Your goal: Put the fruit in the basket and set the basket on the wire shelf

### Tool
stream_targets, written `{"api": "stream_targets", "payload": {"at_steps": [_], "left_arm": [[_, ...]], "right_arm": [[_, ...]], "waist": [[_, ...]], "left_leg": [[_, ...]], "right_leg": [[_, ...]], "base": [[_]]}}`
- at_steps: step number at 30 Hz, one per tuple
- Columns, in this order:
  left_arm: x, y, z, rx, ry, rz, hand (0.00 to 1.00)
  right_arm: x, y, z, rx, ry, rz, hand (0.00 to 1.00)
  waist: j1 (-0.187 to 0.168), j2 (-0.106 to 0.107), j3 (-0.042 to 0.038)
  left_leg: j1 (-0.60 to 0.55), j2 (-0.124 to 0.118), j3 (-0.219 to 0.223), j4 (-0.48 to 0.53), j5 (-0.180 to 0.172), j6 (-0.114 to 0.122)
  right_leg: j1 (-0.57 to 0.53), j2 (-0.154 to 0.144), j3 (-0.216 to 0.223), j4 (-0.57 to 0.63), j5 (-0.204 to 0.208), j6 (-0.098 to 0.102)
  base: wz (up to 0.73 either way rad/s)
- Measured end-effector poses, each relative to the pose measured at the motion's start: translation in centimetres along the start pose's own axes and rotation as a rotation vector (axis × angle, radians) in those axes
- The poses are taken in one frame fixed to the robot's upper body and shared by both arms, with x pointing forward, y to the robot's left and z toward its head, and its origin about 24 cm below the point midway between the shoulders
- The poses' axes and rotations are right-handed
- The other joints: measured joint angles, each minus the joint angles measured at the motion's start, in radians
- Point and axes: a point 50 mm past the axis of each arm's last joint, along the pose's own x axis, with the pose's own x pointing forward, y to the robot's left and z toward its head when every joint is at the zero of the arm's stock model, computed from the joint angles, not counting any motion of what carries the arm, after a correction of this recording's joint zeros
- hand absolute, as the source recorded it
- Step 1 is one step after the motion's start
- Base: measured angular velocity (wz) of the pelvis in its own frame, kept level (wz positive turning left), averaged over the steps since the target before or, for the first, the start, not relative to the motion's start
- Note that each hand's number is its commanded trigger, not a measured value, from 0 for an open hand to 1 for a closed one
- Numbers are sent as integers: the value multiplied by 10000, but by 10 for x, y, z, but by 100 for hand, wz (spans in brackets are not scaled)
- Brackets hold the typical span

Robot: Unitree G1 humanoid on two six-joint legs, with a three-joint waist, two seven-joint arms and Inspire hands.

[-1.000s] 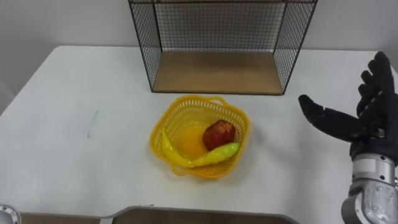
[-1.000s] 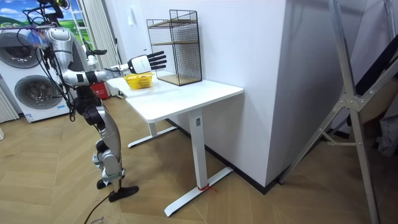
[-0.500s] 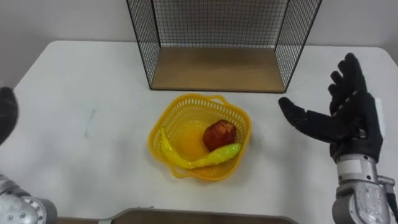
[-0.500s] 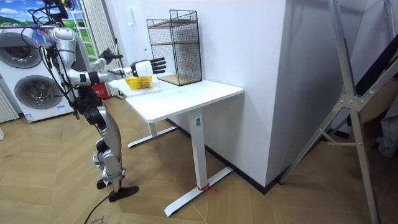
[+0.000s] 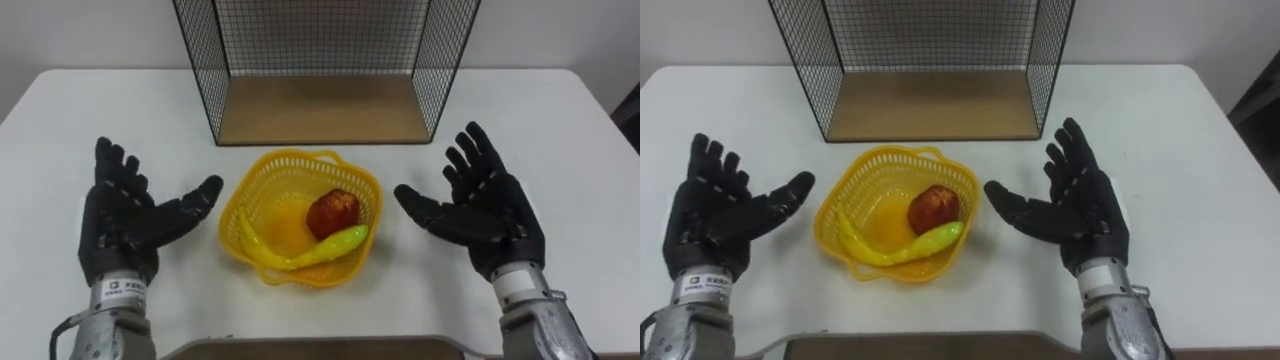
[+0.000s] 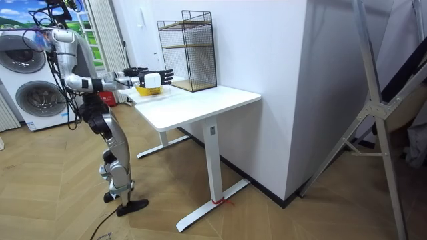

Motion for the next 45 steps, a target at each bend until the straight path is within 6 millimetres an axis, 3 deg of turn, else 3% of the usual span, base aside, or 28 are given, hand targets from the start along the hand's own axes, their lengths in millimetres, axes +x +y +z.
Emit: {"api": "stream_targets", "payload": {"at_steps": [7,14,18,31,45], "left_arm": [[-4,-15,-17,11,988,-1727,0],[-9,-22,-29,-443,1574,-2395,0],[-9,-23,-29,-634,1602,-2550,0],[-13,-21,-45,-573,2363,-2575,0],[-14,-23,-47,-551,2503,-2666,0]], "right_arm": [[2,11,-20,200,762,686,0],[3,19,-25,815,883,1166,0],[3,21,-25,886,864,1416,0],[0,24,-41,936,1552,1530,0],[-1,31,-44,943,1680,2162,0]], "waist": [[-123,75,38],[-328,-80,132],[-345,-171,99],[-392,-158,94],[-421,-139,81]], "left_leg": [[-4,30,5,61,3,-4],[-8,22,50,-31,3,-5],[-1,38,53,-33,3,-6],[16,56,135,0,5,-9],[2,60,102,-17,4,-9]], "right_leg": [[3,22,-18,4,5,-11],[-34,24,-2,56,-7,-27],[-24,50,-4,-23,-5,-33],[-25,45,-28,-23,-1,-39],[-19,45,-62,43,11,-57]], "base": [[0],[-1],[0],[0],[0]]}}
